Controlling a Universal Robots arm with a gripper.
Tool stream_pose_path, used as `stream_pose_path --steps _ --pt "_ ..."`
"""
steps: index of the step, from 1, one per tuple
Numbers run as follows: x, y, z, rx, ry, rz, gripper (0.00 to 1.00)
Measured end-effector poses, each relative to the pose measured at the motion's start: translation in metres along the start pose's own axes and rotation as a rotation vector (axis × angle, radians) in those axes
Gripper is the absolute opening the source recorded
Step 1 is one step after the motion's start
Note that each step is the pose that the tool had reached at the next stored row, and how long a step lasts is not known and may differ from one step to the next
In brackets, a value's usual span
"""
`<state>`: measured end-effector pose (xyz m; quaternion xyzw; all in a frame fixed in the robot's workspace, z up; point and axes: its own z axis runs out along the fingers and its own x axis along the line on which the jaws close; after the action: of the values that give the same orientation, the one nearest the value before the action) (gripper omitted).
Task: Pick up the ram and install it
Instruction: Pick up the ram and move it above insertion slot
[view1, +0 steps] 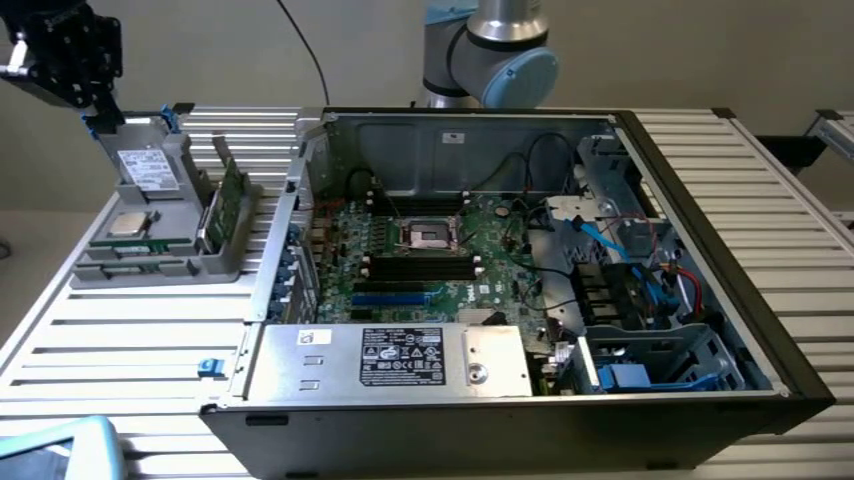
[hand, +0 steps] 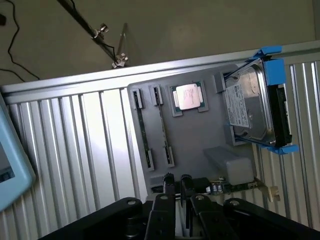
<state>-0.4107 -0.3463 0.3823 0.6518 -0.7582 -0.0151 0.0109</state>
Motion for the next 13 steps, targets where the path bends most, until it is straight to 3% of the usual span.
stream_pose_path --steps 1,3,4,8,13 --pt "0.0000 0.0000 0.0000 0.0000 0.0000 0.000 0.22" --pt "0.0000 0.0000 0.0000 0.0000 0.0000 0.000 0.35" --pt "0.0000 0.0000 0.0000 0.0000 0.0000 0.000 0.35" --pt "0.0002 0.0015 0.0012 -0.0001 0.0001 -0.002 0.53" --pt "0.0011 0.0068 0.0072 -0.0007 0.0019 -0.027 0.53"
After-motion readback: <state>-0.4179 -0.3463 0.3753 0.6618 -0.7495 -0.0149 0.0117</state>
